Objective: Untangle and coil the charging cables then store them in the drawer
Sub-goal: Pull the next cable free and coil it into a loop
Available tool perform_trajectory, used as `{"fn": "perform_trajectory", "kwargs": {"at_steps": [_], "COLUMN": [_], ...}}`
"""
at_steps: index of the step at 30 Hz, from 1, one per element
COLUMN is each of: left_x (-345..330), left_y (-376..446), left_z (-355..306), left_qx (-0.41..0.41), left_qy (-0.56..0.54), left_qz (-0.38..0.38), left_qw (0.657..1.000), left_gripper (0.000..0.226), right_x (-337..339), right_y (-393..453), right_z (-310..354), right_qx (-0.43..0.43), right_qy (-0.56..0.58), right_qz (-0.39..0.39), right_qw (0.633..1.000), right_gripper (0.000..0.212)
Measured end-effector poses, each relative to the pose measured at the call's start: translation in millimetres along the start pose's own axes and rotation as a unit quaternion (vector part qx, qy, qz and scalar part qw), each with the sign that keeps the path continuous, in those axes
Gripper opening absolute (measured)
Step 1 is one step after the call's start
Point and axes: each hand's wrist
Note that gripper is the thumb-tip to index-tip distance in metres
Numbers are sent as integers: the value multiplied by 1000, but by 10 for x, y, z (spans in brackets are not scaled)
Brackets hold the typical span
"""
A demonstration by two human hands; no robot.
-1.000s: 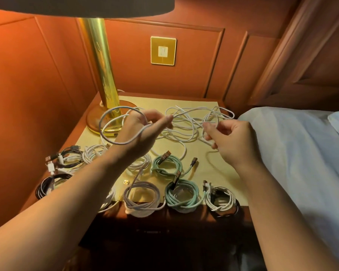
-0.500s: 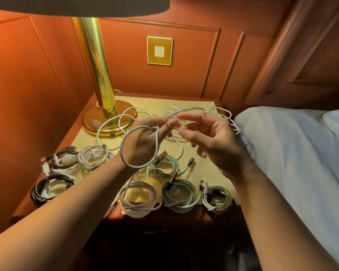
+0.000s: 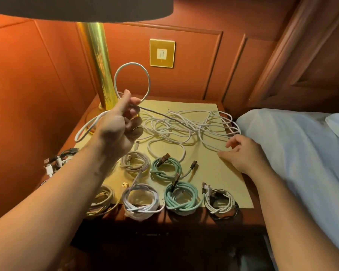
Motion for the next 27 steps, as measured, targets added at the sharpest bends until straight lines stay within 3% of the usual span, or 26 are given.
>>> {"fn": "perform_trajectory", "kwargs": {"at_steps": [5,9,12,14,17,20,22,24,27], "left_x": [-30,-100,-89,-75,-106,-138,-150,-148,-158], "left_y": [-87,-167,-172,-168,-133,-102,-102,-72,-65], "left_z": [6,36,76,89,100,186,235,261,279], "left_qx": [65,129,143,134,86,-14,-25,-37,-66], "left_qy": [-69,-97,-106,-88,85,302,324,317,302], "left_qz": [49,136,253,289,225,155,125,110,113], "left_qw": [994,978,951,944,967,940,937,941,944], "left_gripper": [55,57,52,47,43,43,46,49,49], "right_x": [-79,-227,-332,-356,-357,-333,-303,-201,71], "right_y": [-57,-206,-239,-207,-168,-156,-175,-230,-309], "right_z": [115,438,518,479,452,509,563,657,779], "right_qx": [72,171,179,163,158,145,118,84,-23], "right_qy": [27,92,69,75,118,240,332,460,678], "right_qz": [-42,19,14,-2,-32,-60,-47,2,115], "right_qw": [996,981,981,984,980,958,935,884,726], "right_gripper": [30,41,23,13,10,14,10,17,32]}}
Point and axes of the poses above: each hand's wrist, its own y-axis towards the middle knuckle, its own x-axis out of the back of the hand, z = x × y, and after that the axes turned 10 degrees about -z, right-handed
